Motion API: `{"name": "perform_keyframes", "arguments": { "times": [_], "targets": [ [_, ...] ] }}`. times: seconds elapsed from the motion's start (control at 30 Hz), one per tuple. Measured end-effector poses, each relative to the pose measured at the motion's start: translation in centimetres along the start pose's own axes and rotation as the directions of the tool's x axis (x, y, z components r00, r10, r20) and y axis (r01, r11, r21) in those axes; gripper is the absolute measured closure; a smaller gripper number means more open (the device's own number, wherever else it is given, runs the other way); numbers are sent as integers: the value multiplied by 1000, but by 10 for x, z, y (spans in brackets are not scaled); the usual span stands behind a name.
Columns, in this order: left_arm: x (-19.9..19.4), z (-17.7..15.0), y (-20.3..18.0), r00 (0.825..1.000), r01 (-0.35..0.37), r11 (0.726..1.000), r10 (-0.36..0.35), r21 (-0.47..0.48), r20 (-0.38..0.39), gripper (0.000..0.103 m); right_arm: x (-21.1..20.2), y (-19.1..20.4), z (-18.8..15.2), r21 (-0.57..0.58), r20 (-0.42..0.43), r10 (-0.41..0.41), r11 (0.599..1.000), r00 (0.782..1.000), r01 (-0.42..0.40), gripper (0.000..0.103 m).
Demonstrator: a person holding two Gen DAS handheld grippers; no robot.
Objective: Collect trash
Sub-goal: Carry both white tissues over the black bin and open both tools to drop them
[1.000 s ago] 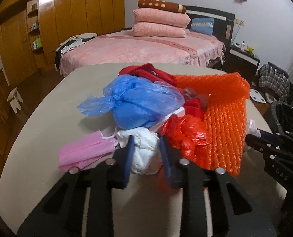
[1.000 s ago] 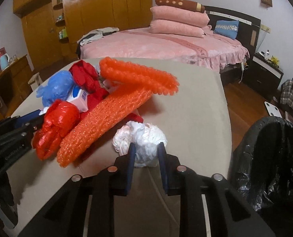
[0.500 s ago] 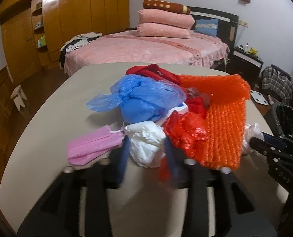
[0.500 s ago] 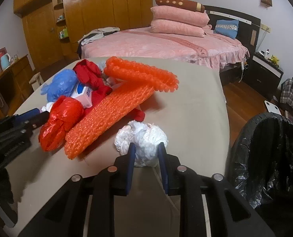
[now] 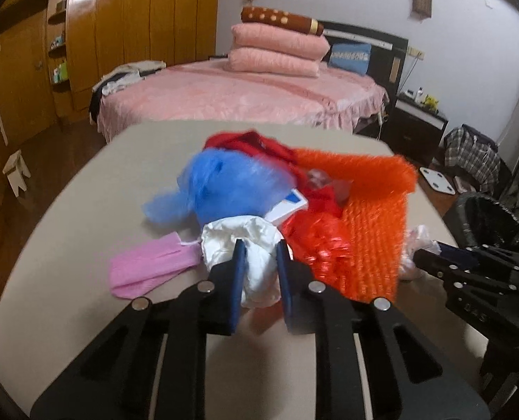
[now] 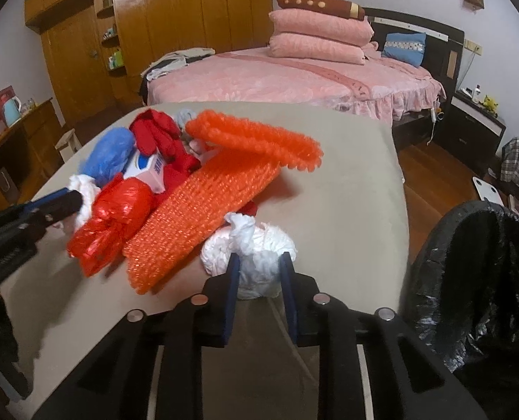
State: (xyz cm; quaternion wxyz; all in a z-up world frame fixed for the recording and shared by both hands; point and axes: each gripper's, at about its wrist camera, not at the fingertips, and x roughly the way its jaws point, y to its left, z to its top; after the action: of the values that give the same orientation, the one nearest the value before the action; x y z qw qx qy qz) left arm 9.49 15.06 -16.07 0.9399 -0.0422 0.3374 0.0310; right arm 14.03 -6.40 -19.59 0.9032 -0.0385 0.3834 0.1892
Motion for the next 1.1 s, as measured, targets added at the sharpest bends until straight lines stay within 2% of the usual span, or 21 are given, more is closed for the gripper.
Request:
{"name": "perform_keyframes", "arguments": {
  "times": [0.27, 0.43, 0.53, 0.67, 0.77, 0.87, 1.03, 1.1],
  "targets": [
    [-38, 8, -21, 997, 30, 1000, -30, -6, 66, 86, -36, -11, 2, 27, 64, -8, 1000, 998, 6, 81],
    [-34, 17, -59, 992, 108, 993, -110, 42, 68, 86, -63, -34, 6, 84, 108, -32, 996, 994, 23, 81],
    [-27, 22, -89, 982, 175, 982, -180, 76, 60, 86, -79, -54, 4, 125, 120, -71, 991, 990, 56, 81],
    [-18, 25, -138, 957, 279, 951, -286, 132, 41, 86, -96, -83, -1, 184, 127, -138, 976, 982, 113, 81],
    [-12, 22, -169, 941, 330, 928, -339, 170, 23, 86, -108, -110, -12, 232, 114, -203, 957, 973, 172, 81],
    [-2, 19, -202, 917, 393, 897, -399, 200, -11, 86, -118, -139, -24, 280, 88, -265, 932, 960, 231, 81],
    [12, 14, -243, 878, 475, 851, -475, 227, -56, 86, -133, -179, -40, 349, 56, -358, 881, 932, 318, 79],
    [14, 11, -259, 861, 506, 830, -504, 237, -74, 82, -138, -192, -45, 368, 41, -394, 860, 918, 352, 77]
  ]
}}
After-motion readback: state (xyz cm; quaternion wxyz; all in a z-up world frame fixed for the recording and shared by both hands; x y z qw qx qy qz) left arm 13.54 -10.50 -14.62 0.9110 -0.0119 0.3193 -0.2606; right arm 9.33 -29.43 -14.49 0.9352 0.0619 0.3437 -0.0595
